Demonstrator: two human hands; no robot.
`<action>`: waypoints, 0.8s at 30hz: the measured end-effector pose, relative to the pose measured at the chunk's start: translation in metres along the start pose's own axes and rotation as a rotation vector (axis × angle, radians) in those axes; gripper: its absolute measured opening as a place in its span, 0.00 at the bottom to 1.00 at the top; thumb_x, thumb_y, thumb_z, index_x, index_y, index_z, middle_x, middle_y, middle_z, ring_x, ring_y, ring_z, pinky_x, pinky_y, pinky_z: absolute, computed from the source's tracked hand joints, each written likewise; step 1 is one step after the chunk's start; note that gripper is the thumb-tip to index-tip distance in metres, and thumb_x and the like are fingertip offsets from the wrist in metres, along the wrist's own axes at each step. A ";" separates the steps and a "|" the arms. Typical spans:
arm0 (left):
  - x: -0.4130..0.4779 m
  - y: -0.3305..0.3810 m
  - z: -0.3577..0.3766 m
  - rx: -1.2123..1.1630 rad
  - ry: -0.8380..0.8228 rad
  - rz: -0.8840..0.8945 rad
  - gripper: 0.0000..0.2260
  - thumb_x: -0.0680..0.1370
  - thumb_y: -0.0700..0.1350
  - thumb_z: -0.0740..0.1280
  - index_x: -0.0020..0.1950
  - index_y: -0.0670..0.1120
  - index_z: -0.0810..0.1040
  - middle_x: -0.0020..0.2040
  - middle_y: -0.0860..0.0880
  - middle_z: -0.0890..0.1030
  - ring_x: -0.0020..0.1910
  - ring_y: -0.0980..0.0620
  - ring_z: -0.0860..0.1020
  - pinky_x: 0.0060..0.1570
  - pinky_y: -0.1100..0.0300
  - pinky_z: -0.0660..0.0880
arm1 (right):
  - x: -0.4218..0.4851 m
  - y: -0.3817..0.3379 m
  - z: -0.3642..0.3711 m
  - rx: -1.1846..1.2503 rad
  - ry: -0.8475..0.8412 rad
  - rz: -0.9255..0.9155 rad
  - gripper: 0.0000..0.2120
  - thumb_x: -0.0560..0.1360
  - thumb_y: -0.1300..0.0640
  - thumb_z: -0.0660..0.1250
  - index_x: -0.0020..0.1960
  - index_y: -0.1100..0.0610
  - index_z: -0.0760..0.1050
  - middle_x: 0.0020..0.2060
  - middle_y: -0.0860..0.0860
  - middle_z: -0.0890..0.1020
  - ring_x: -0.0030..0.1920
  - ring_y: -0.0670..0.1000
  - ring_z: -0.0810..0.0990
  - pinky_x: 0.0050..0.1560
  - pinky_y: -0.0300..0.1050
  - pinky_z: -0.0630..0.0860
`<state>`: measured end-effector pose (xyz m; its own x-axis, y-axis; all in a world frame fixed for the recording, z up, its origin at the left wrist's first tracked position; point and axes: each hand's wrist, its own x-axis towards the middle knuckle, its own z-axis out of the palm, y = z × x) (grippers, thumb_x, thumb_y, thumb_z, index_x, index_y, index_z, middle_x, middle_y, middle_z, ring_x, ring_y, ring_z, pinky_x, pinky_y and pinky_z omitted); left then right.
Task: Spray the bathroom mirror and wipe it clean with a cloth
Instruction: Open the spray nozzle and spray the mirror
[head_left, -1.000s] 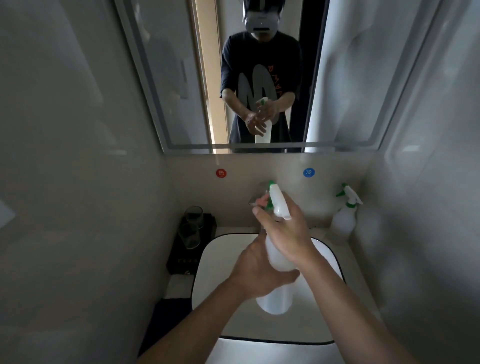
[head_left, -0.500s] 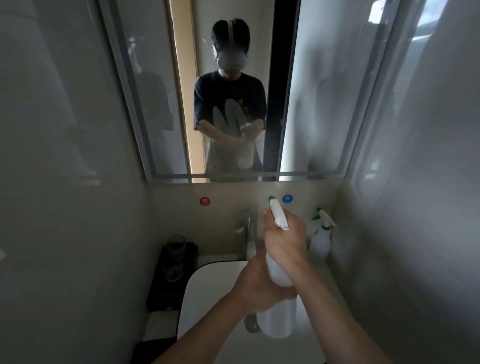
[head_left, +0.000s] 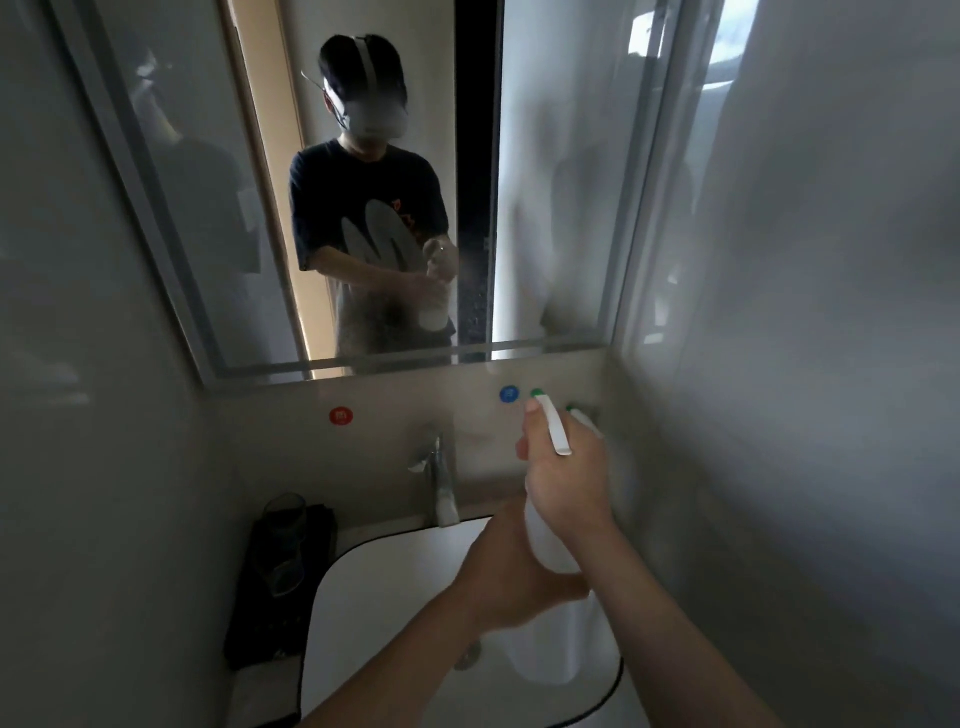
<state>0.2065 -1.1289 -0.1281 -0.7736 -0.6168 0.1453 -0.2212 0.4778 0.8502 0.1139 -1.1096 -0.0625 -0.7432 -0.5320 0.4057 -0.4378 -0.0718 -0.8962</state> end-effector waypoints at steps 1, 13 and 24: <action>0.001 0.004 0.004 -0.005 -0.009 0.011 0.30 0.62 0.59 0.80 0.59 0.72 0.70 0.55 0.72 0.79 0.56 0.71 0.77 0.51 0.72 0.75 | 0.002 0.002 -0.005 -0.040 0.004 0.010 0.28 0.77 0.36 0.56 0.35 0.58 0.75 0.30 0.55 0.80 0.33 0.55 0.79 0.36 0.52 0.77; 0.040 0.041 0.036 -0.046 -0.074 0.031 0.35 0.59 0.57 0.83 0.65 0.57 0.76 0.58 0.59 0.83 0.57 0.58 0.82 0.57 0.49 0.81 | 0.034 0.012 -0.062 -0.040 0.133 -0.032 0.23 0.78 0.39 0.58 0.42 0.58 0.78 0.35 0.52 0.81 0.39 0.53 0.80 0.42 0.50 0.76; 0.049 0.046 0.055 -0.028 -0.124 -0.011 0.34 0.57 0.58 0.82 0.61 0.60 0.76 0.55 0.63 0.83 0.53 0.65 0.82 0.54 0.52 0.82 | 0.055 0.029 -0.080 -0.091 0.066 0.108 0.26 0.77 0.38 0.57 0.36 0.59 0.76 0.33 0.53 0.81 0.39 0.57 0.81 0.45 0.52 0.77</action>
<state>0.1259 -1.1028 -0.1092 -0.8388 -0.5394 0.0736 -0.2151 0.4526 0.8654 0.0196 -1.0737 -0.0515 -0.8190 -0.4755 0.3211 -0.3948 0.0610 -0.9167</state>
